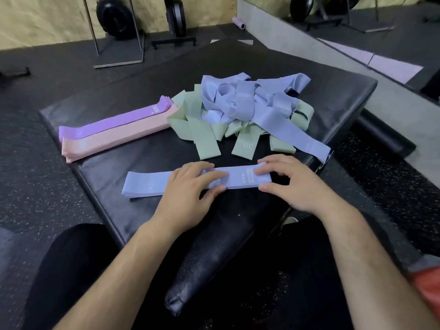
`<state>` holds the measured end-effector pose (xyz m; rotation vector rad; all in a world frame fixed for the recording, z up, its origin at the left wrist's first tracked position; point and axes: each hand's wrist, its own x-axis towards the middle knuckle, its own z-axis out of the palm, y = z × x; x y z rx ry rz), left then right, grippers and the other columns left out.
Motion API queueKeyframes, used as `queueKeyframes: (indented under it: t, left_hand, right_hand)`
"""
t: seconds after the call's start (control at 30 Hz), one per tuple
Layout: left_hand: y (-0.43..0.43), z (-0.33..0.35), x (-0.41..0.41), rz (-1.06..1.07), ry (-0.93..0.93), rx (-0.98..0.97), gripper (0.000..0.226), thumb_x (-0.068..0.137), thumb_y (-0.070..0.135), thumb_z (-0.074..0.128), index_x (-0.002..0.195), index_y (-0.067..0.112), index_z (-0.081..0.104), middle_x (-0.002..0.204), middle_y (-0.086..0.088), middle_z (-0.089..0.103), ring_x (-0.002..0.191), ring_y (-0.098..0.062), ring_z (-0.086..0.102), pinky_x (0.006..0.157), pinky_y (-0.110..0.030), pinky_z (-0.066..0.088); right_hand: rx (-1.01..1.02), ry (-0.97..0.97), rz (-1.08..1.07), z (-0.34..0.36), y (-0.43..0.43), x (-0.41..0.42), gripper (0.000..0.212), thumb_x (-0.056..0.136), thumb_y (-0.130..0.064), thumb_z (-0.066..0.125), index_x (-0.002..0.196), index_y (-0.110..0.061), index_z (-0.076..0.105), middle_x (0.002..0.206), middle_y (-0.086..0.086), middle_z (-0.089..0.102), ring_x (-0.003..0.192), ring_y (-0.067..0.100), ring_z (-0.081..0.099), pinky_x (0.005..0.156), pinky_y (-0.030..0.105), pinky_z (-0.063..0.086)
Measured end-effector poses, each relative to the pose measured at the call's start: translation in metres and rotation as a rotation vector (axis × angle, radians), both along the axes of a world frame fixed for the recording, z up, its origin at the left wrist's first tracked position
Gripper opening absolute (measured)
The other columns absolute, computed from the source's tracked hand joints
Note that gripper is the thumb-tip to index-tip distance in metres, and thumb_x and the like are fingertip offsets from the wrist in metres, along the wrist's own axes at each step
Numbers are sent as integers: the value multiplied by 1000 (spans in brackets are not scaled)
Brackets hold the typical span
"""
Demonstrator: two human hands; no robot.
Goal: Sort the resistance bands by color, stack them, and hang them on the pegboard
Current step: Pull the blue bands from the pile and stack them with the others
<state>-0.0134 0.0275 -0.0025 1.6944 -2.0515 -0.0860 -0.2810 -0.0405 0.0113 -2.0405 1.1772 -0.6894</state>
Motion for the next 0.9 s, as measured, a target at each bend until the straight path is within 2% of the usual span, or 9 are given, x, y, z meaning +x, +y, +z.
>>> queueKeyframes:
  t: [0.13, 0.27, 0.4, 0.47, 0.57, 0.63, 0.7, 0.83, 0.9]
  left_hand:
    - [2, 3, -5, 11, -27, -5, 37, 93, 54, 49, 124, 40, 65, 133, 12, 55, 126, -13, 47, 103, -28, 25]
    - [-3, 10, -33, -35, 26, -30, 36, 94, 52, 50, 124, 39, 64, 141, 15, 51, 131, -9, 45, 106, -24, 20]
    - [-32, 18, -77, -112, 24, -60, 38, 97, 48, 42, 126, 37, 64, 141, 16, 52, 131, -9, 45, 103, -23, 21]
    - [-48, 18, -95, -128, 34, -62, 37, 98, 46, 42, 125, 35, 65, 138, 16, 54, 129, -8, 46, 101, -21, 21]
    - [-60, 8, -109, -124, 20, -62, 35, 98, 43, 45, 124, 32, 66, 135, 16, 56, 125, -10, 50, 96, -22, 25]
    - [-60, 1, -110, -128, -19, -73, 36, 98, 43, 45, 124, 32, 67, 136, 15, 56, 126, -10, 51, 99, -26, 29]
    - [-60, -1, -109, -131, -21, -93, 36, 98, 44, 45, 123, 31, 68, 136, 15, 58, 127, -10, 51, 100, -27, 30]
    - [-59, 0, -108, -143, -4, -101, 37, 98, 44, 46, 125, 30, 67, 139, 14, 56, 128, -11, 50, 103, -29, 32]
    - [-58, 1, -108, -148, 12, -104, 38, 98, 43, 48, 130, 31, 63, 141, 15, 54, 129, -10, 50, 104, -30, 34]
  right_hand:
    - [-28, 33, -4, 3, 3, 0, 29, 82, -28, 81, 109, -38, 74, 133, -29, 53, 131, -5, 41, 112, 17, 28]
    - [-114, -80, -78, 8, 7, -3, 21, 86, -27, 76, 106, -35, 76, 126, -26, 60, 125, -2, 47, 90, 7, 36]
    - [-251, -185, -375, 4, 0, -20, 13, 91, -21, 71, 99, -30, 76, 98, -21, 66, 101, 6, 57, 86, 17, 43]
    - [-257, -216, -572, -1, -7, -31, 13, 92, -19, 68, 98, -29, 73, 101, -16, 63, 100, 12, 58, 88, 26, 48]
    - [-36, -215, -752, -9, -16, -42, 16, 92, -27, 64, 105, -37, 67, 118, -6, 54, 109, 18, 57, 82, 23, 45]
    - [170, -242, -760, -11, -23, -43, 24, 93, -35, 62, 116, -37, 65, 121, -4, 56, 101, 14, 61, 70, 21, 43]
    - [224, -287, -765, -11, -28, -43, 26, 94, -35, 61, 120, -35, 65, 118, -5, 61, 93, 9, 62, 63, 17, 41]
    - [-9, -282, -835, -7, -27, -42, 21, 96, -18, 60, 113, -20, 70, 110, -11, 57, 97, 6, 58, 70, 2, 38]
    - [-123, -334, -822, -4, -24, -38, 18, 95, -12, 61, 103, -23, 73, 105, -14, 62, 97, 3, 60, 76, 2, 38]
